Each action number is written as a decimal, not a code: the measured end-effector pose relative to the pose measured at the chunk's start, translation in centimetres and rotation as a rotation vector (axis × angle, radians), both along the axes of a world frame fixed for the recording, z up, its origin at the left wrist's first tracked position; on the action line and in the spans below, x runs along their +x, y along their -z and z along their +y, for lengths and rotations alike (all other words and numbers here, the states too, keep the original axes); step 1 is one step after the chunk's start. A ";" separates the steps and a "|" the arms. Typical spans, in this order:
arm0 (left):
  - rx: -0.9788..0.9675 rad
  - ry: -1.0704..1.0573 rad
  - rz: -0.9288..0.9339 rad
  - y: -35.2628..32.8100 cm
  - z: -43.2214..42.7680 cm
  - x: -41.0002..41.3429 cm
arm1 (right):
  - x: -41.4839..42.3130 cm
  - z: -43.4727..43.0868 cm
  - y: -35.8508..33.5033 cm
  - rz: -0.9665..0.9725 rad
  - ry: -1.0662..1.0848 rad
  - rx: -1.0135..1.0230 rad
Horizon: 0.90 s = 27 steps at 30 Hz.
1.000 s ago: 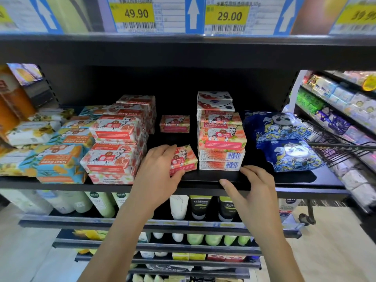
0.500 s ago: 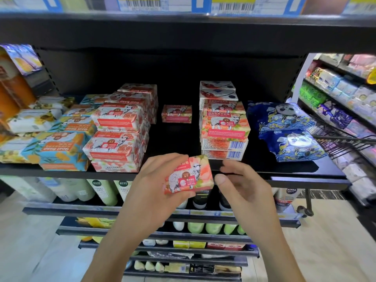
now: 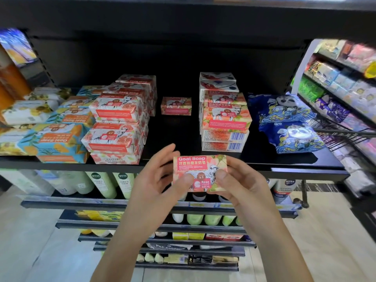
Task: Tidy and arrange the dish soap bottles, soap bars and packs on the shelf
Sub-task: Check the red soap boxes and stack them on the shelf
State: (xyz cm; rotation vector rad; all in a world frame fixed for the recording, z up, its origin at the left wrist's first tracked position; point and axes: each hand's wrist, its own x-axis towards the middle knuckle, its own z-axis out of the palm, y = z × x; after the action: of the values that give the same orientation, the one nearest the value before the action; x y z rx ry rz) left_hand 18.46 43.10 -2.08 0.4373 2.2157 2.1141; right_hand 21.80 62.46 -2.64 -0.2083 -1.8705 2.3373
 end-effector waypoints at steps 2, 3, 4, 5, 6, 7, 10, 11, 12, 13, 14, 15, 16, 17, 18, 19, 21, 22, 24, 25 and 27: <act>0.099 -0.009 -0.111 0.3 0.2 0.2 | 0.1 0.1 0.0 0.006 0.010 -0.031; 0.134 -0.001 -0.158 0.6 0.3 0.3 | 0.2 0.1 0.1 0.011 0.012 -0.041; 0.164 0.012 -0.195 0.8 0.5 0.4 | 0.3 0.1 0.1 0.014 0.012 -0.048; 0.187 0.023 -0.219 1.1 0.6 0.5 | 0.3 0.1 0.2 0.018 0.013 -0.055; 0.201 0.027 -0.232 1.2 0.6 0.6 | 0.4 0.1 0.3 0.019 0.012 -0.065; 0.207 0.027 -0.235 1.4 0.6 0.6 | 0.4 0.2 0.3 0.018 0.009 -0.066; 0.216 0.034 -0.230 1.7 0.6 0.6 | 0.5 0.4 0.5 -0.003 0.000 -0.014; 0.215 0.038 -0.222 1.7 0.6 0.7 | 0.5 0.5 0.5 -0.013 0.003 0.012; 0.212 0.041 -0.212 1.8 0.6 0.7 | 0.5 0.5 0.4 -0.020 0.002 0.038; 0.210 0.042 -0.201 1.8 0.6 0.7 | 0.5 0.5 0.3 -0.023 -0.002 0.066; 0.211 0.042 -0.195 1.9 0.6 0.7 | 0.5 0.6 0.2 -0.025 -0.006 0.091; 0.210 0.043 -0.193 1.9 0.6 0.7 | 0.5 0.6 0.3 -0.025 -0.008 0.111; 0.210 0.047 -0.190 1.8 0.6 0.8 | 0.5 0.6 0.2 -0.021 -0.008 0.121; 0.208 0.052 -0.185 1.8 0.5 0.8 | 0.5 0.5 0.2 -0.013 -0.007 0.129; 0.206 0.055 -0.184 1.8 0.5 0.8 | 0.6 0.5 0.2 -0.006 -0.004 0.130; 0.203 0.059 -0.183 1.8 0.4 0.8 | 0.5 0.5 0.2 0.003 -0.002 0.122; 0.201 0.068 -0.187 1.7 0.3 0.8 | 0.5 0.4 0.3 0.022 -0.002 0.086; 0.198 0.073 -0.192 1.6 0.3 0.8 | 0.4 0.4 0.3 0.033 -0.002 0.067; 0.177 0.088 -0.197 1.5 0.2 0.8 | 0.3 0.4 0.5 0.054 -0.001 0.049; 0.170 0.092 -0.202 1.5 0.2 0.8 | 0.3 0.5 0.5 0.066 -0.002 0.050; 0.188 0.080 -0.223 1.7 0.1 0.7 | 0.4 0.5 0.6 0.102 -0.012 0.063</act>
State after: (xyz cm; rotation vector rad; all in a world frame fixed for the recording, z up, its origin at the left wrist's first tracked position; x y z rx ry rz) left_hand 19.12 43.21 -3.74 0.2772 1.8606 2.2160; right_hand 22.15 62.98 -3.24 -0.0695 -1.8990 2.2470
